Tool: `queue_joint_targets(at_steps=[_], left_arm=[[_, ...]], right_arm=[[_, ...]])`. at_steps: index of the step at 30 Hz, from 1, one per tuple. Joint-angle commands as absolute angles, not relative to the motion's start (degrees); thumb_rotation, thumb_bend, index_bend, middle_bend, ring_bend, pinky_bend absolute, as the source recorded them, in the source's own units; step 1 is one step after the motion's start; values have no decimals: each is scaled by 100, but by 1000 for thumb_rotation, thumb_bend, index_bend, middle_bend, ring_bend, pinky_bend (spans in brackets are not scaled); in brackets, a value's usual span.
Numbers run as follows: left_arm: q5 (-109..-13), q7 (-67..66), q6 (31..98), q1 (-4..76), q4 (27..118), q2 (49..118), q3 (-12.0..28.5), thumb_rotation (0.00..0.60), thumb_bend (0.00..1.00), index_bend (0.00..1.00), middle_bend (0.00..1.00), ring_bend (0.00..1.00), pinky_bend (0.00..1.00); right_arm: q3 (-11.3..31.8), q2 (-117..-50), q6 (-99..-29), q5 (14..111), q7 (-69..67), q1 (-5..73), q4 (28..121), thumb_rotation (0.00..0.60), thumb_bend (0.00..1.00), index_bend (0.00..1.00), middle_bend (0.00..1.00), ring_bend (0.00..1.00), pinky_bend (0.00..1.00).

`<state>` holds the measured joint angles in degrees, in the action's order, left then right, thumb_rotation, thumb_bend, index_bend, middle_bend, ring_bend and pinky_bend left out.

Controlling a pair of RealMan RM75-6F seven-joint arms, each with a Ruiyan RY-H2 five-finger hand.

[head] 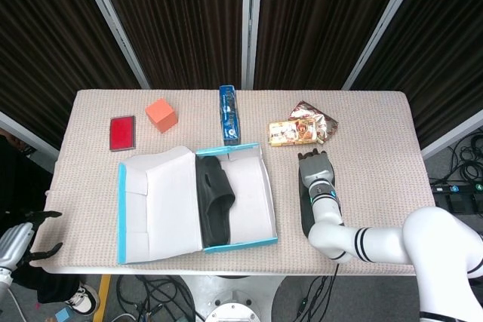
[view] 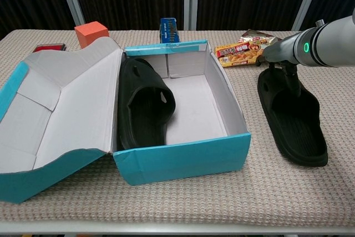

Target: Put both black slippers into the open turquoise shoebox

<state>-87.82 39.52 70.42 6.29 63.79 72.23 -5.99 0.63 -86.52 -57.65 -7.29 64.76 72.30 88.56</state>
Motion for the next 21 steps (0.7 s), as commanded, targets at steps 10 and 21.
queue_joint_targets(at_steps=[10, 21], left_arm=[[-8835, 4152, 7057, 583, 6167, 7344, -650, 600, 263, 253, 238, 134, 254], [-8854, 4171, 7007, 605, 6142, 7373, -669, 600, 263, 254, 238, 134, 255]], right_arm=[[143, -8784, -5769, -733, 6732, 7183, 8673, 600, 17, 134, 235, 125, 228], [281, -8834, -5733, -517, 6664, 7048, 8569, 600, 26, 222, 295, 190, 281]])
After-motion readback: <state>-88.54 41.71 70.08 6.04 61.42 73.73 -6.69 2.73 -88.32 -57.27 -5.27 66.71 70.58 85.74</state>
